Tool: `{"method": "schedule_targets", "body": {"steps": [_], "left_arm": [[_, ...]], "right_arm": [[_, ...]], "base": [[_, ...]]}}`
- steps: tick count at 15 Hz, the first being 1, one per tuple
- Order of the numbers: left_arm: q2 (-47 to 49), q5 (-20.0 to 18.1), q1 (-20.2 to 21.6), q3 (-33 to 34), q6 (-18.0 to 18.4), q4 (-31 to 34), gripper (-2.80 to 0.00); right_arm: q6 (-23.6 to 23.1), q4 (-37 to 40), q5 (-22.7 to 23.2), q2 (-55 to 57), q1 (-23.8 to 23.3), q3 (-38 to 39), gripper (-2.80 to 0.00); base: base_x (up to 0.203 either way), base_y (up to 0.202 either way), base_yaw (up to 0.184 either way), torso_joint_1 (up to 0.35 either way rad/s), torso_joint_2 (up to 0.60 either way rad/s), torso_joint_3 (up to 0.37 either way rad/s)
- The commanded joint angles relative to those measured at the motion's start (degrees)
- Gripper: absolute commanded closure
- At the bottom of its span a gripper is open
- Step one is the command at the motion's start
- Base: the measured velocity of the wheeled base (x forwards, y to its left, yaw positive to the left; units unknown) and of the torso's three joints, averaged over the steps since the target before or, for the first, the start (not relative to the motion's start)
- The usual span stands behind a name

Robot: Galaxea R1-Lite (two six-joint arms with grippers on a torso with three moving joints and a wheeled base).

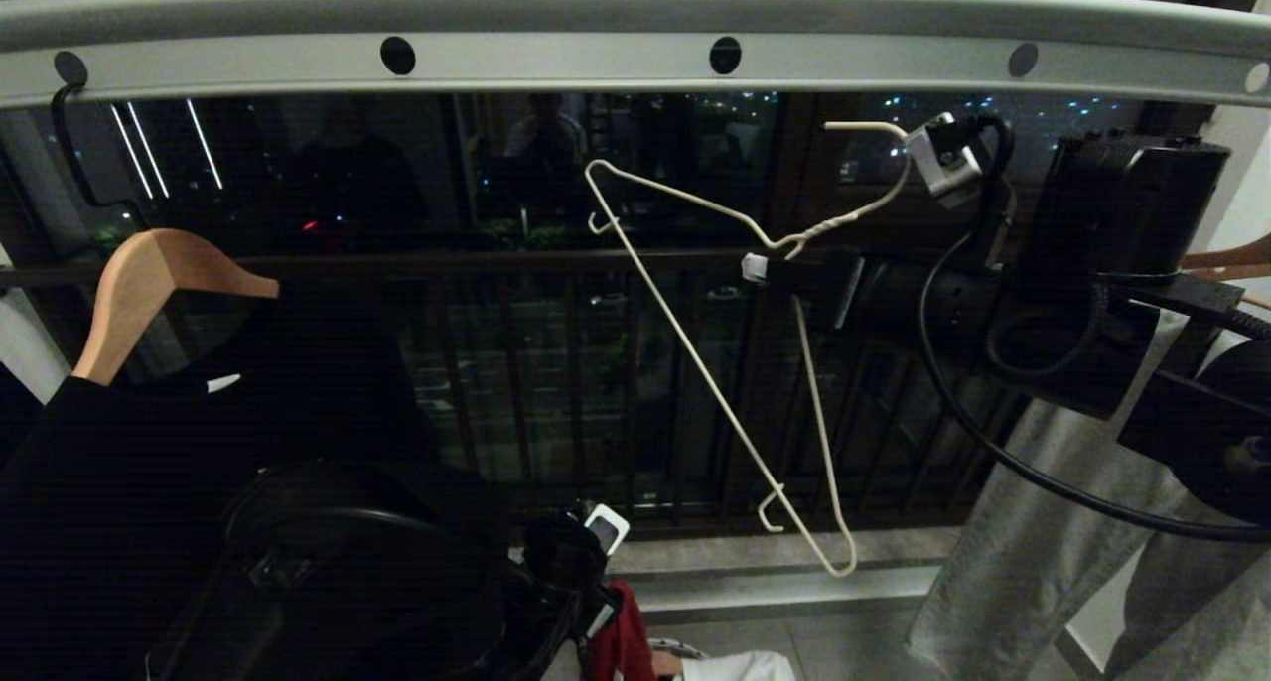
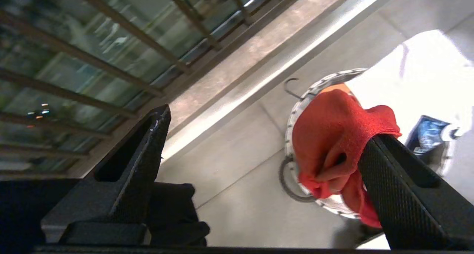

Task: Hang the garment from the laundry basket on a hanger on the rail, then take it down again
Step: Put clothes in the basket

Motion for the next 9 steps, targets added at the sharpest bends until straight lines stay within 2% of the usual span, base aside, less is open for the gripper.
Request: {"method": "schedule_targets", "body": {"steps": [1, 3, 5, 9], "left_arm": [[-0.51, -0.89, 0.52, -0.23, -0.18, -0.11, -2.8], [-1.58, -1.8, 1.12, -0.57, -1.05, 3.19, -2.8], [-3.29, -4.27, 1.86, -0.55, -2.12, 6.56, -2.8], [-5.57, -4.45, 2.65, -3.19, -2.24, 15.59, -2.8]], "right_arm": [[0.08, -0.19, 0.13, -0.7, 0.09, 0.28, 0.0], [0.08, -0.19, 0.13, -0.61, 0.09, 0.36, 0.0], [0.08, -0.19, 0.13, -0.61, 0.09, 0.36, 0.0], [0.08, -0.28, 0.04, -0.7, 0.09, 0.53, 0.0]], "base": [[0.0, 0.0, 0.0, 0.0, 0.0, 0.0], [0.0, 0.0, 0.0, 0.0, 0.0, 0.0], [0.0, 0.0, 0.0, 0.0, 0.0, 0.0], [0.0, 0.0, 0.0, 0.0, 0.0, 0.0]]}}
